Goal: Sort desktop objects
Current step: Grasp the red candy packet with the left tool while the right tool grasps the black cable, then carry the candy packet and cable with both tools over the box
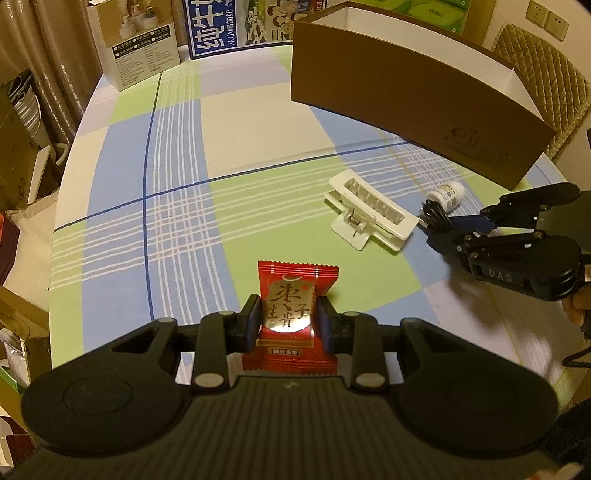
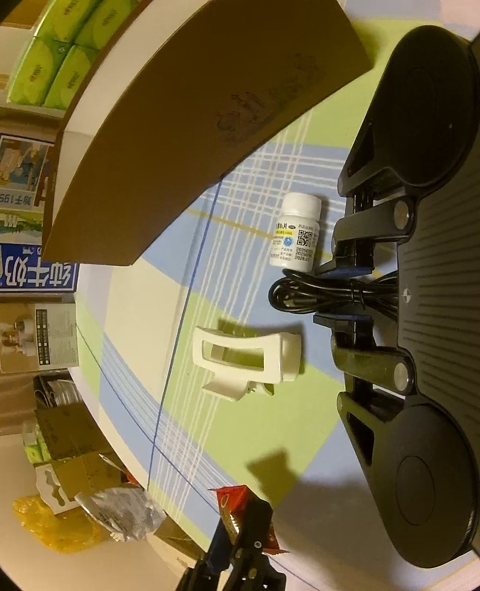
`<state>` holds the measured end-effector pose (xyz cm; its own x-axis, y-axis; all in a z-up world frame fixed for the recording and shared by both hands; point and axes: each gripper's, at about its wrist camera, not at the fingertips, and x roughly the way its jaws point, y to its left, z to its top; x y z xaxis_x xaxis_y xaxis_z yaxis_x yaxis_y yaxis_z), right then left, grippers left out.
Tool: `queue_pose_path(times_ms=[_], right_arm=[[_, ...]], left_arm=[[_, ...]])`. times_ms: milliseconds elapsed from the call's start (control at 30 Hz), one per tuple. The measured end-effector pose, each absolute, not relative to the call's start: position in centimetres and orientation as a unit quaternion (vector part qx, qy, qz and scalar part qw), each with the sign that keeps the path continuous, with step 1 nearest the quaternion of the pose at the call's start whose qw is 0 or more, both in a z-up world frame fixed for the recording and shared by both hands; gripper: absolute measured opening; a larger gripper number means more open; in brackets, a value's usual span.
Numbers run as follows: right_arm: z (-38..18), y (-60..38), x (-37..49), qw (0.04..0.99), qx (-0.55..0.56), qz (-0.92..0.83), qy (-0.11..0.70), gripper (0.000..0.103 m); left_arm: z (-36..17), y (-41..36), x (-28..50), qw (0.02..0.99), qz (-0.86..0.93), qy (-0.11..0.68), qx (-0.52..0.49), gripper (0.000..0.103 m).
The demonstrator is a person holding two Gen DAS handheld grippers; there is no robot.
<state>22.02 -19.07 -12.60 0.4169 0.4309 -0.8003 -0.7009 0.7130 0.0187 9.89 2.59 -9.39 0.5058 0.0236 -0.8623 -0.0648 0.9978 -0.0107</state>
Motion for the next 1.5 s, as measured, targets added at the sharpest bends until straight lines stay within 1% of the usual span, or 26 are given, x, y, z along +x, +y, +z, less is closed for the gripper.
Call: queue_pose_path(times_ms=[300, 967, 1267, 1500], right_arm=[[-11.7, -20.3, 21.3, 0.823, -0.136, 0.347, 0.428, 0.014], [-5.6, -24.2, 20.8, 0.854, -0.066, 0.339, 0.389, 0.014], [-1.5, -26.9, 22.3, 0.874, -0.02, 0.324, 0.362, 0.014], [1.2, -29.0, 25.6, 0.887, -0.007, 0.309, 0.344, 0.014]], left_arm=[[-9.0, 2.0, 10.7, 0.87, 0.012, 0.492, -0.013, 0.027], [-5.8, -1.5, 13.6, 0.89, -0.046, 0.453, 0.017, 0.027], [-3.6, -3.4, 16.6, 0.9, -0.084, 0.426, 0.022, 0.027], [-1.6, -4.5, 20.2, 0.91, -0.102, 0.401, 0.034, 0.027]])
